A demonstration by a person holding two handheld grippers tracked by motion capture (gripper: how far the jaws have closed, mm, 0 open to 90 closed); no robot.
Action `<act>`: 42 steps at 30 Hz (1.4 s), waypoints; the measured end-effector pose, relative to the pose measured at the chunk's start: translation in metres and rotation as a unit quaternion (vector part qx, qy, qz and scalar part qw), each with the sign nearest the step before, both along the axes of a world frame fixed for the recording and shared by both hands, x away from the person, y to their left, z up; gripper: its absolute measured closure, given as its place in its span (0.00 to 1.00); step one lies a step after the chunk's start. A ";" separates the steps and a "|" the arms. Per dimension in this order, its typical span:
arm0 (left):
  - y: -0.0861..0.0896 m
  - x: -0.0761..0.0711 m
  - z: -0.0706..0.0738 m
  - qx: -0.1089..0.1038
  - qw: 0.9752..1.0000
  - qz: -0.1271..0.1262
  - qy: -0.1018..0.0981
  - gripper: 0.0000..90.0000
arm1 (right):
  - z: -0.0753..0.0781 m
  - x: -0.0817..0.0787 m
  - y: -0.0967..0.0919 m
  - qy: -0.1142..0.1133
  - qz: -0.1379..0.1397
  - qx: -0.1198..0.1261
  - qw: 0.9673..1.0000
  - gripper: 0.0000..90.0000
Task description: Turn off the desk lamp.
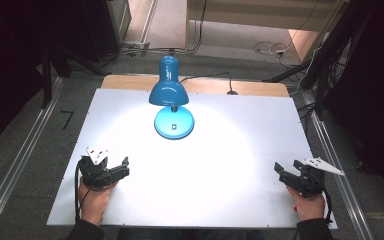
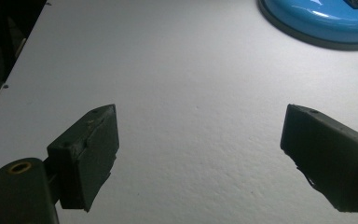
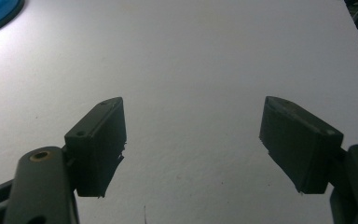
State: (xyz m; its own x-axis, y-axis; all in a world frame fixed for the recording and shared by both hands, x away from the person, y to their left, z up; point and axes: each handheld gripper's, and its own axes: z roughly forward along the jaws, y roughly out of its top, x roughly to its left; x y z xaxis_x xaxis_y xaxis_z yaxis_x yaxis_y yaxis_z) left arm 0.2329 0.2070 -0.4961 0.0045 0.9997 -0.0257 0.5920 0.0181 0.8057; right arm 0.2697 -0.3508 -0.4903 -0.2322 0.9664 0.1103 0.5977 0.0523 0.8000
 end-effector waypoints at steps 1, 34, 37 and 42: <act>0.000 0.000 0.000 -0.002 1.000 -0.001 -0.001 0.14 | 0.000 0.000 0.000 0.000 0.000 0.000 1.000 0.24; -0.023 0.025 0.017 -0.041 0.998 -0.029 -0.027 0.16 | 0.000 0.000 0.001 -0.004 0.001 -0.005 1.000 0.24; -0.026 0.027 0.017 -0.043 0.998 -0.034 -0.026 0.16 | 0.000 0.000 0.001 -0.002 0.001 -0.004 1.000 0.24; -0.033 0.032 0.018 -0.042 0.998 -0.040 -0.027 0.17 | 0.000 0.000 0.001 -0.003 0.002 -0.004 1.000 0.24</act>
State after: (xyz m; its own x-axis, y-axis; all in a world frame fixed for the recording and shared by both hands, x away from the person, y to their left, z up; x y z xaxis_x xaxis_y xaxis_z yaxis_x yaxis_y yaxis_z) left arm 0.2649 0.1745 -0.4782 0.0876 0.9903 -0.1075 0.5508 0.0418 0.8336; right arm 0.2698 -0.3497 -0.4903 -0.2362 0.9665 0.1005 0.5923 0.0612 0.8034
